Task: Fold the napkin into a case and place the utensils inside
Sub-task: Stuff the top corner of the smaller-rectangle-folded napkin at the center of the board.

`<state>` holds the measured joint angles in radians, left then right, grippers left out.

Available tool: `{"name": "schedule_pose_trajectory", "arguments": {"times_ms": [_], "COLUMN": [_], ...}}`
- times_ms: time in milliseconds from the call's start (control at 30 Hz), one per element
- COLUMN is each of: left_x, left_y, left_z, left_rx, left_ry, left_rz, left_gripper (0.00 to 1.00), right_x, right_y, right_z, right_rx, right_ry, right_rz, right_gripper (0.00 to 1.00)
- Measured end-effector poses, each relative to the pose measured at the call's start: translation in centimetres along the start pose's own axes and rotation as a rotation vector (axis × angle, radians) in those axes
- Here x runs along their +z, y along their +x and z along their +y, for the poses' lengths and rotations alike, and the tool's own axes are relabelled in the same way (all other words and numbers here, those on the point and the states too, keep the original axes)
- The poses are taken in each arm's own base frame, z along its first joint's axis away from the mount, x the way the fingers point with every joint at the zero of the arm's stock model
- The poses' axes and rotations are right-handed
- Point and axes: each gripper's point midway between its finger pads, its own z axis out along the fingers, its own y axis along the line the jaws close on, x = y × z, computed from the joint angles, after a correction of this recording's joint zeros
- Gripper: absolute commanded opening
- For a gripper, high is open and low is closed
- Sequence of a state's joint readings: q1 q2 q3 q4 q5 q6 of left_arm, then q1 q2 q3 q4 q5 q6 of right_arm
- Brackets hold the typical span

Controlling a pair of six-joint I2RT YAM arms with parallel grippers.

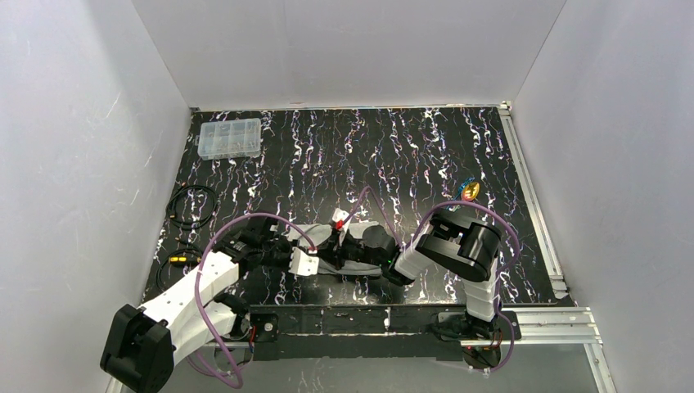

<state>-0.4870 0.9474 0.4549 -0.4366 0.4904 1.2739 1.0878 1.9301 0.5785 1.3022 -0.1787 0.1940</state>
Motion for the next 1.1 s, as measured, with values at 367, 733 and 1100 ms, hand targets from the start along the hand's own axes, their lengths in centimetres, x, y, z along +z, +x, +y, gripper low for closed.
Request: {"name": "schedule_pose_trajectory", "arguments": {"times_ms": [367,733,1100], "left_x": [0.0,-0.1,-0.5], "left_y": [0.1,0.2,0.0], "left_z": [0.8,0.9,0.9], "left_rx": [-0.034,-0.047,-0.031], "left_ry": [-0.031,-0.041,-0.053], "left_rz": [0.010,0.019,0.014], "left_gripper": [0.00,0.00,0.00], "right_x": [0.6,1.0,1.0], "right_y": [0.0,0.6,2.3], "right_z": [1.2,2.1,-0.7], "right_rx": [0.011,0.016,0.008], "right_ry": [-0.063,-0.107,0.041], "right_rz": [0.023,0.060,0.148], "right_gripper": [0.03,0.01,0.01]}}
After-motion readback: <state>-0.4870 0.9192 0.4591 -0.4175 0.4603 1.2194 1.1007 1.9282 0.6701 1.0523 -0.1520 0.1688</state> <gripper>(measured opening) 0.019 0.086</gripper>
